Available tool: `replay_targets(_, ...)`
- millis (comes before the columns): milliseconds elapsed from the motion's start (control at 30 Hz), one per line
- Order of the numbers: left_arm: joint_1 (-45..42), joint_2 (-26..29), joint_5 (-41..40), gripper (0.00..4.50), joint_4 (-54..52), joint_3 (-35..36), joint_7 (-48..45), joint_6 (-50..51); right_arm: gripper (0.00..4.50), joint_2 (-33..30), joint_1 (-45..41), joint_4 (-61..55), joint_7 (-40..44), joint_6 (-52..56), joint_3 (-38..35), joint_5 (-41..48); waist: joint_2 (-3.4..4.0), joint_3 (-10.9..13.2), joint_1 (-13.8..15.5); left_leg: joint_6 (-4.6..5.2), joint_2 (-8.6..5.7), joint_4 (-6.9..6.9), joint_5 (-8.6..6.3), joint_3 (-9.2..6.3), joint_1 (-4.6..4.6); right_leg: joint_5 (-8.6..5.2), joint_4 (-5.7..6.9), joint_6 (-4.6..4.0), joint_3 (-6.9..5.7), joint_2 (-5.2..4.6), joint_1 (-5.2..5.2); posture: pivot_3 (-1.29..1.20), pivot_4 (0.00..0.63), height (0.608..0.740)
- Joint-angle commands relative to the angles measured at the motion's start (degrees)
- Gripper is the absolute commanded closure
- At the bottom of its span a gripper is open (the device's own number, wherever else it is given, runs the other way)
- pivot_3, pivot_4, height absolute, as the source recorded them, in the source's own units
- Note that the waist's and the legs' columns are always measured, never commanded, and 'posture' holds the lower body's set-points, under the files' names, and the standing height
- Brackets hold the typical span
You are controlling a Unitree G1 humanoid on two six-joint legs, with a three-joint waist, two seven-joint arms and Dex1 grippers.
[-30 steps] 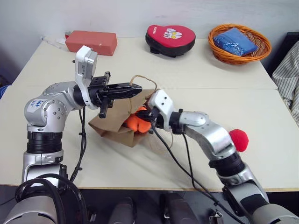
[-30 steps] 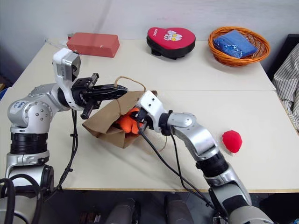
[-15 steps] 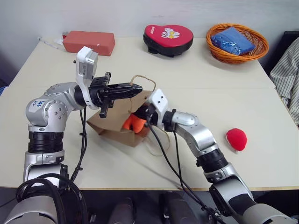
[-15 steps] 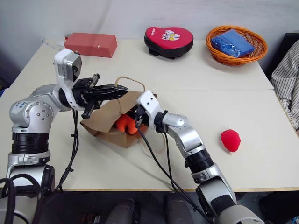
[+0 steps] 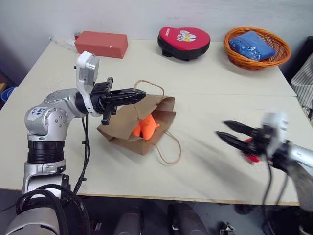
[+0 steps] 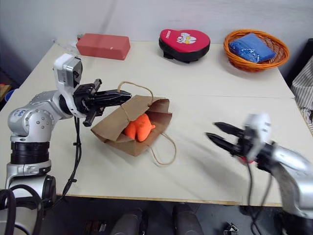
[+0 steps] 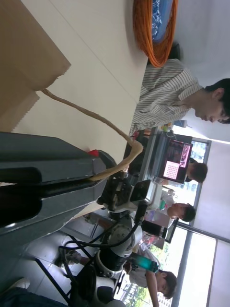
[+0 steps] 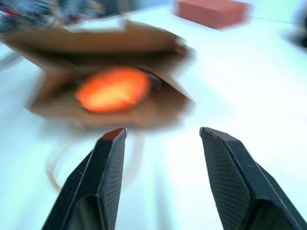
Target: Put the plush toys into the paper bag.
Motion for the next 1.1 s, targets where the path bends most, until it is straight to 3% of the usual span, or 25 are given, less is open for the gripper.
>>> replay_targets(33,-0.7,0.3,-1.1,4.5,-1.0,0.7,-1.1,-1.1,1.48,1.3,12.5,1.2,1.9,-12.6,-14.6,-4.7,0.0,0.0,0.7,0.01,-0.01,0.0,-0.01,0.04,0.01,0.0,0.0,0.0,0.03,0.0,0.0,0.0,0.15,0.74)
replay_targets(167,-1.3,0.1,-0.7,4.5,0.0,0.2,-1.7,-1.3,0.18,5.1,24.7,9.0,3.5,-23.7,-22.0,-8.3,-0.01,0.0,0.9,0.04,-0.01,-0.05,-0.03,0.1,0.12,0.0,-0.29,0.0,0.09,0.03,0.09,0.0,0.15,0.74)
replay_targets(200,-1.5,0.0,-0.6,4.5,0.3,0.1,-1.8,-1.4,0.04,5.8,26.3,10.5,3.5,-25.4,-22.7,-8.5,-0.01,0.0,0.9,0.07,-0.02,-0.06,-0.04,0.11,0.19,0.0,-0.31,0.0,0.11,0.03,0.15,0.0,0.15,0.74)
replay_targets(300,-1.8,-0.2,-0.3,4.5,0.7,-0.2,-2.1,-1.6,0.04,6.7,28.4,11.1,3.0,-26.6,-22.5,-7.5,0.0,0.0,0.1,0.08,-0.01,-0.16,-0.04,0.2,0.4,0.0,-0.29,0.0,0.23,0.05,0.24,0.0,0.15,0.74)
replay_targets(467,-2.4,-0.3,-0.3,4.5,1.0,-0.6,-2.2,-1.5,0.04,3.6,27.0,5.1,0.9,-19.2,-16.4,-5.6,0.02,0.0,-1.0,-0.02,0.0,-0.21,0.01,0.21,0.52,0.0,-0.14,0.0,0.27,0.08,0.24,0.0,0.15,0.74)
replay_targets(667,-3.0,-0.3,-0.3,4.5,1.3,-1.0,-2.2,-1.5,0.04,-2.1,18.0,6.4,-4.7,-8.5,-7.4,-7.2,0.03,0.0,-0.4,-0.03,0.01,-0.08,0.02,0.19,0.4,0.0,-0.09,0.0,0.26,0.06,0.16,0.0,0.15,0.74)
replay_targets(767,-3.1,-0.3,-0.3,4.5,1.1,-1.0,-2.0,-1.4,0.04,-3.7,12.6,10.8,-7.2,-9.5,-1.4,-12.9,0.03,0.0,0.3,-0.03,0.0,-0.03,0.02,0.12,0.32,0.0,-0.15,0.0,0.19,0.05,0.15,0.0,0.15,0.74)
replay_targets(867,-3.1,-0.4,-0.4,4.5,0.6,-1.0,-1.7,-1.3,0.62,-4.5,7.9,15.3,-8.8,-9.0,2.8,-15.7,0.03,0.0,0.8,-0.01,0.0,0.0,0.01,0.14,0.29,0.0,-0.17,0.0,0.2,0.04,0.14,0.0,0.15,0.74)
replay_targets(1100,-3.3,0.1,-0.9,4.5,0.0,-0.6,-1.5,-0.8,3.1,-2.6,2.2,14.3,-3.8,-16.2,2.7,-10.6,0.03,0.0,0.7,-0.01,-0.01,0.02,0.01,0.14,0.26,0.0,-0.15,0.0,0.19,0.06,0.11,0.0,0.15,0.74)
